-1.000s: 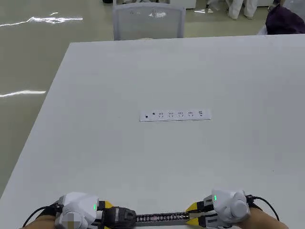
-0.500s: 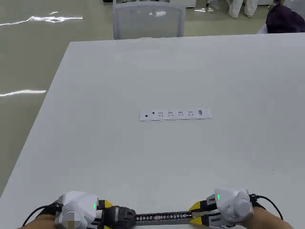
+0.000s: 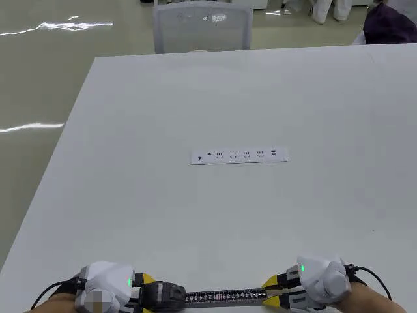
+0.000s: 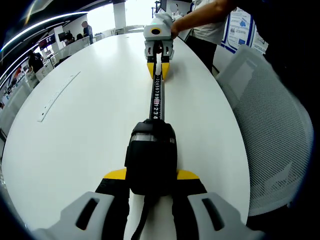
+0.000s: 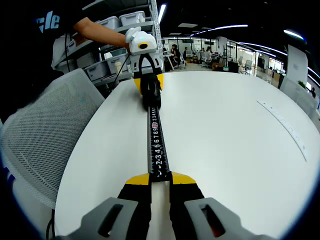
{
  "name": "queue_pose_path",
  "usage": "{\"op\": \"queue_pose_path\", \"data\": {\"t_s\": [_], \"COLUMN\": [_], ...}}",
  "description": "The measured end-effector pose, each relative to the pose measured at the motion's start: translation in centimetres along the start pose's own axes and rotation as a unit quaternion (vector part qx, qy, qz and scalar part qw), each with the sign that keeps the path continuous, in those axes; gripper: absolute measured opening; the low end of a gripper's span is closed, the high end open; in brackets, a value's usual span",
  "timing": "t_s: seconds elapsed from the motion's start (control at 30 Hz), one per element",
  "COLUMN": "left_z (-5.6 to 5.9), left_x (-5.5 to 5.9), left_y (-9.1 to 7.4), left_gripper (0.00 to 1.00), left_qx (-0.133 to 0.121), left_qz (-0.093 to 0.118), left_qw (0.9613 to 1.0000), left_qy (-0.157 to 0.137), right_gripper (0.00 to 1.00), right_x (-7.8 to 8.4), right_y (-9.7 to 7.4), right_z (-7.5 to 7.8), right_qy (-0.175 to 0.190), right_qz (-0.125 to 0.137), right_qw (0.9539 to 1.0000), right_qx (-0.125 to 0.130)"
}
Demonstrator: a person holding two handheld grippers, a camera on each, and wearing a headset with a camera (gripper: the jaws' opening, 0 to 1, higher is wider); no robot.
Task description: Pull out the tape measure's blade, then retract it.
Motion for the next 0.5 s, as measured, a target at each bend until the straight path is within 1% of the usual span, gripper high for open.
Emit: {"op": "queue_pose_path", "data": {"t_s": [0.5], "left_z": [-0.03], "left_x": [0.05], "left_y": [0.06], "left_gripper": [0.29], "left_qx": [0.0], "left_qz": [-0.001], "left_qw": [1.0], "left_qy": [-0.001], "right_gripper": [0.1], "right_x": [0.58], "right_y": [-0.76], "right_z": [0.19], "right_qy": [0.003], "right_qz": [-0.002], "right_qw": [1.0], "right_qx": [0.002]}}
Point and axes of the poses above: the centre of the closed fingertips' face, and the gripper's own axes: y roughly forward along the fingers, z roughly to its right, x roughly out of its underside, the point moved 7 cm from there along -y, roughly backward along the fingers, and after that the axes turned 14 degrees about y, right-handed, at the moved point
